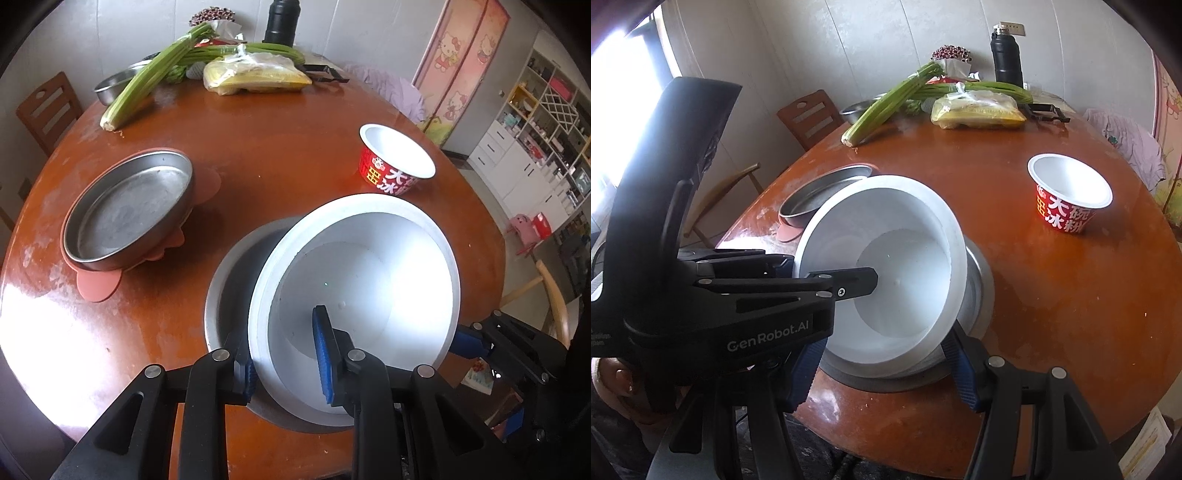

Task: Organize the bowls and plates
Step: 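Lower the white bowl into the steel bowl and open the left tool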

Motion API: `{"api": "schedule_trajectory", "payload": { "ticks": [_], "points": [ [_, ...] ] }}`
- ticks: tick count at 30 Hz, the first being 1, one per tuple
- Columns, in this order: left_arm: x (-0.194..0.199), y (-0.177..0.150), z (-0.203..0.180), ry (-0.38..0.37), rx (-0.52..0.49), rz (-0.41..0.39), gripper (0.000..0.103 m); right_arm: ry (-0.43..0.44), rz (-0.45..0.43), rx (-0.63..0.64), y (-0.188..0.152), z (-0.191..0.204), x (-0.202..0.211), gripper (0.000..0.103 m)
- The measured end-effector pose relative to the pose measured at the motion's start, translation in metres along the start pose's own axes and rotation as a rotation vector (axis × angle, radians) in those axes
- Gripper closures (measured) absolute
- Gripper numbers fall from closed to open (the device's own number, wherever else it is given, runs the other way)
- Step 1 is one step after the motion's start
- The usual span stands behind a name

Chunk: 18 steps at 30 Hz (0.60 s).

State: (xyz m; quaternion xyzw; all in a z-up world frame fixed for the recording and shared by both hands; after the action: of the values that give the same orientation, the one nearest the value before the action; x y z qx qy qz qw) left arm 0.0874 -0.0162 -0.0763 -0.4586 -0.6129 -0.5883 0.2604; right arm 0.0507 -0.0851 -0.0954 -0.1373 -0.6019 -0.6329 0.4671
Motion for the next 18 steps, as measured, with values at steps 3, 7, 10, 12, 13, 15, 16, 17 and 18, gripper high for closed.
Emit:
{"api": "schedule_trajectory", "payload": {
  "ticks": [3,7,10,12,13,15,16,17,18],
  "points": [
    [-0.001,-0.002,-0.0007,0.007,-0.005,0.004,0.076,-0.001,0.008,0.001,-0.0007,-0.0009,-0.0019,0.04],
    [-0.0035,-0.0039,-0.0002,0.014,-0.008,0.013,0.076,-0.002,0.015,-0.002,-0.0008,-0.0025,-0.0044,0.04],
    [-0.0047,-0.0042,0.0,0.02,-0.008,0.013,0.076,-0.003,0.021,0.0,-0.0017,-0.0023,-0.0054,0.04],
    [-0.0049,-0.0044,-0.0005,0.024,-0.014,0.011,0.076,-0.002,0.023,0.001,-0.0018,-0.0024,-0.0065,0.04],
    [-0.005,-0.0046,-0.0005,0.026,-0.013,0.011,0.076,-0.002,0.024,0.001,-0.0021,-0.0026,-0.0066,0.04],
    [-0.0048,-0.0052,-0.0009,0.029,-0.016,0.011,0.075,-0.004,0.024,0.004,-0.0023,-0.0021,-0.0067,0.04],
    [-0.0049,-0.0059,-0.0003,0.029,-0.013,0.013,0.075,-0.005,0.025,0.004,-0.0023,-0.0021,-0.0068,0.04],
    [-0.0048,-0.0065,-0.0004,0.032,-0.017,0.012,0.075,-0.007,0.025,0.009,-0.0028,-0.001,-0.007,0.04],
    [-0.0046,-0.0071,-0.0002,0.033,-0.018,0.012,0.074,-0.01,0.026,0.013,-0.0029,-0.0005,-0.007,0.04]
  ]
}}
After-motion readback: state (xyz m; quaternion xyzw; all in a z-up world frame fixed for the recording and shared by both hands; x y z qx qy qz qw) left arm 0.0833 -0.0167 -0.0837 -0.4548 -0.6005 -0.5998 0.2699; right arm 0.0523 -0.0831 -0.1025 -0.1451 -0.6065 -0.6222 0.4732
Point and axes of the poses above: each gripper's, at about its wrist camera, not at the fingertips, and x roughly against the way its jaws point, z to its left, y to its top, the point moved 9 cm from there along -x, roughly the way its jaws point
